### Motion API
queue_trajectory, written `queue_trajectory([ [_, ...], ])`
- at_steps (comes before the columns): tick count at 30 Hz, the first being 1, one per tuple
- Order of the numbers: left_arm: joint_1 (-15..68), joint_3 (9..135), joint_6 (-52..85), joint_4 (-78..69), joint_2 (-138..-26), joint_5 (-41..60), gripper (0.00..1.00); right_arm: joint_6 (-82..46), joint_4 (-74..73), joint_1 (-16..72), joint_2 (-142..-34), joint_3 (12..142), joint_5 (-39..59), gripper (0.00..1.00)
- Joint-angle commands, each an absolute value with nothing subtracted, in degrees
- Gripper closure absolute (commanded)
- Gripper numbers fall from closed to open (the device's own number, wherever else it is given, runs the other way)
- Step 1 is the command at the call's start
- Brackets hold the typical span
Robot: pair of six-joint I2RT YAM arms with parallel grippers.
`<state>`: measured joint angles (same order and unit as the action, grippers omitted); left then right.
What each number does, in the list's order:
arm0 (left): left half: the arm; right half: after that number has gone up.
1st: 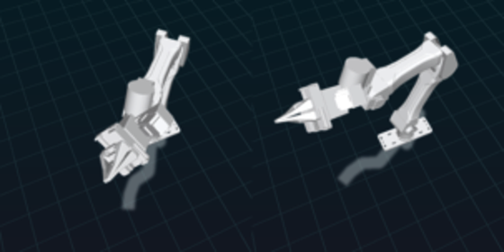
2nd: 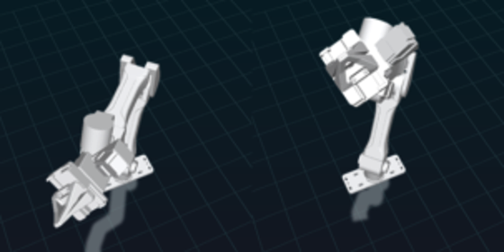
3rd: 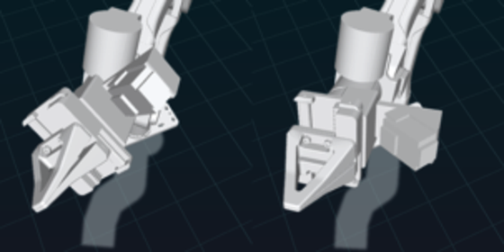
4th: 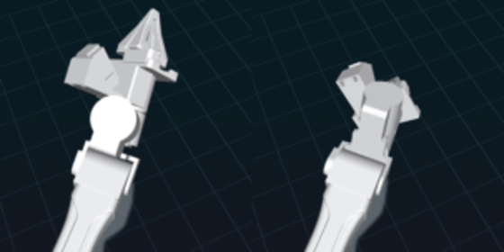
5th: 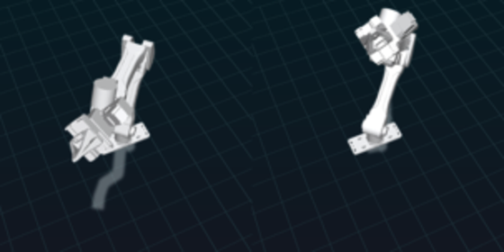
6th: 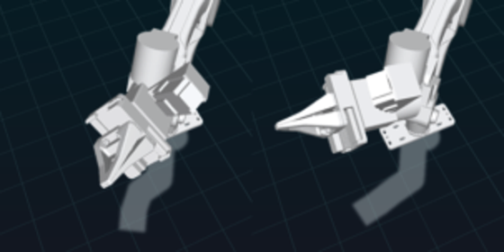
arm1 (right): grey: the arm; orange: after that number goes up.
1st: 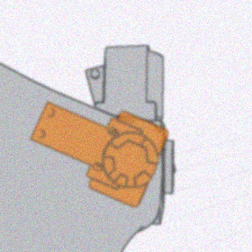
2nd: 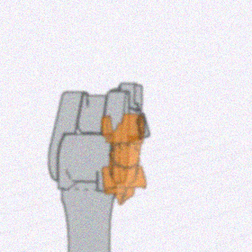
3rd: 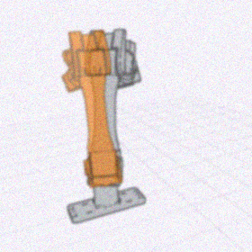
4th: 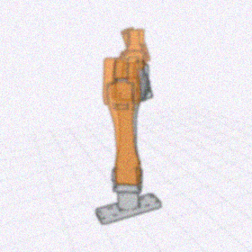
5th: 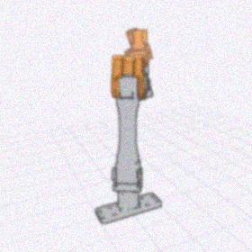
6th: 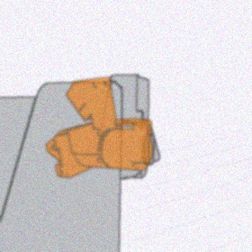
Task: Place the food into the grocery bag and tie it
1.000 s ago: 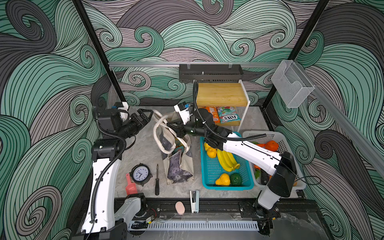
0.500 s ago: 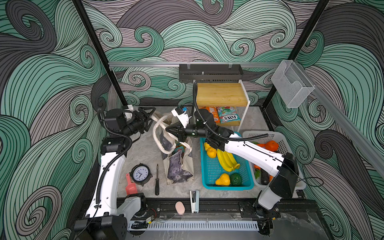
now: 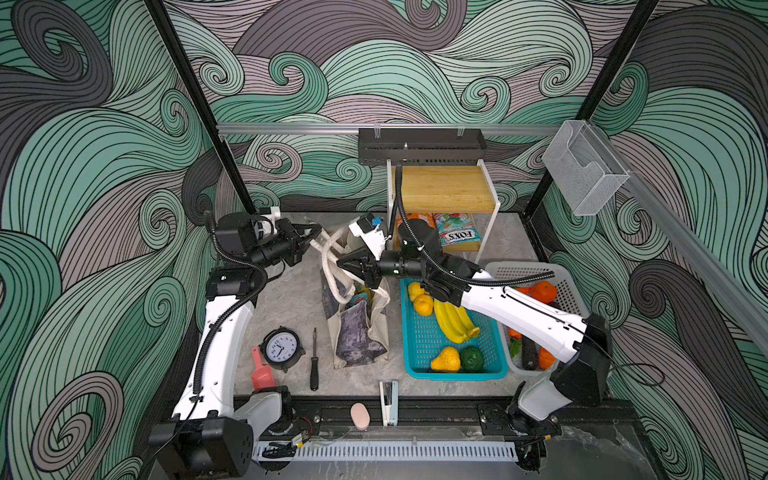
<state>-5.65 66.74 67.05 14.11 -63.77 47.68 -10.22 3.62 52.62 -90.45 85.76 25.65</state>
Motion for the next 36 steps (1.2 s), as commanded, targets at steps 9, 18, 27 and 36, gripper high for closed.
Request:
queue_trajectory([
  [9, -6.0, 68.1, 64.2, 13.0, -61.3, 48.7, 1.0, -4.8, 7.7, 42.9, -83.8, 81.6, 32.3, 0.35],
  [18, -5.3, 66.7, 64.8, 11.9, -60.4, 50.0, 1.0, 3.7, 11.6, 43.7, -91.1, 84.3, 36.5, 0.35],
  [27, -5.2, 65.0, 65.8, 8.8, -58.3, 52.3, 1.0, 5.0, 7.1, 46.1, -92.7, 83.9, 43.7, 0.22],
  [36, -4.8, 61.7, 65.6, 8.5, -56.9, 54.0, 1.0, 3.7, 3.2, 48.5, -96.5, 85.8, 52.2, 0.08],
])
